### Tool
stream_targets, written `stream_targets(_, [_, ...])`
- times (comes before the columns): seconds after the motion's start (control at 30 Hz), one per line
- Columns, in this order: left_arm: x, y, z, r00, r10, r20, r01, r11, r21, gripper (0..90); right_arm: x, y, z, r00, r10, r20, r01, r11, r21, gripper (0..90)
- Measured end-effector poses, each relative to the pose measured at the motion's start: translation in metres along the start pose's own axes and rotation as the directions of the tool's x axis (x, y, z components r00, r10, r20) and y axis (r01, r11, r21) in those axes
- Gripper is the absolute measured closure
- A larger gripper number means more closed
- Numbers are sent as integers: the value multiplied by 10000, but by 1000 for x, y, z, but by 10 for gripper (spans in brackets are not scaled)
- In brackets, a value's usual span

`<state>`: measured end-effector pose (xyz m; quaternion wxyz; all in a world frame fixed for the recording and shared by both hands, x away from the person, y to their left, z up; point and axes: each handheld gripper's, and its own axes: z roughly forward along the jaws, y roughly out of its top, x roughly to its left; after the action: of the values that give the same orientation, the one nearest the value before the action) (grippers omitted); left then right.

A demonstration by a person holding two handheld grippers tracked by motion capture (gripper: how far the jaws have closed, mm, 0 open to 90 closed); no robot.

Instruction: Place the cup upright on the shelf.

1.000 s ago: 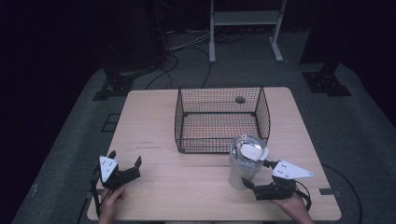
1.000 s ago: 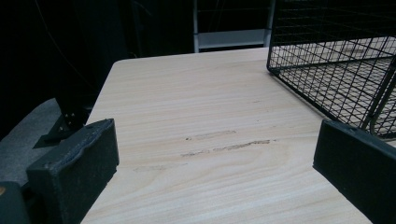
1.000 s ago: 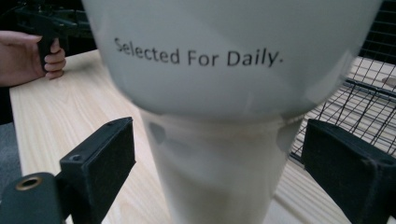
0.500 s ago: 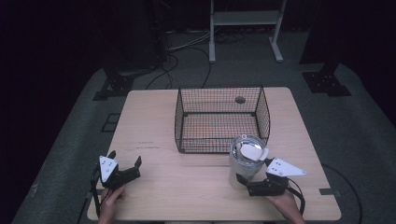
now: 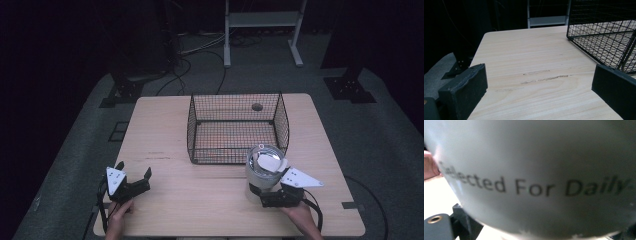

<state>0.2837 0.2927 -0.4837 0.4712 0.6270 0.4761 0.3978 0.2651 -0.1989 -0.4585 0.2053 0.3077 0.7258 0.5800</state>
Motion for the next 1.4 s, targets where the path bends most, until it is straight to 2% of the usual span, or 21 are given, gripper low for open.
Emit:
stream_targets(0.5, [1,0,0,10000,-48,20,48,10000,1,0,2,1,-2,9992,-399,27,399,9992,3,82])
stream_targets(0.63, [1,0,0,10000,-43,24,43,10000,-3,0,3,2,-3,9995,-218,-236,218,9998,-33,83])
stream_targets(0.73, [1,0,0,10000,-45,20,45,10000,-2,0,5,7,-4,9992,-308,-267,307,9995,-45,83])
stream_targets(0.87, [1,0,0,10000,-40,7,40,10000,1,0,6,22,-5,9983,-200,-553,183,9993,-312,83])
stream_targets(1.03, [0,0,0,10000,-36,16,36,10000,-9,0,7,51,-3,9956,-572,-737,530,9969,-579,83])
stream_targets(1.13, [0,0,0,10000,-32,23,32,10000,-2,0,5,68,1,9938,-674,-882,619,9960,-643,83])
stream_targets(1.27, [0,0,0,10000,-13,32,14,10000,-16,0,1,88,11,9921,-932,-841,878,9940,-656,83])
stream_targets(1.4, [1,0,0,10000,-78,37,78,9999,-71,0,-3,99,18,9920,-812,-964,744,9946,-719,83])
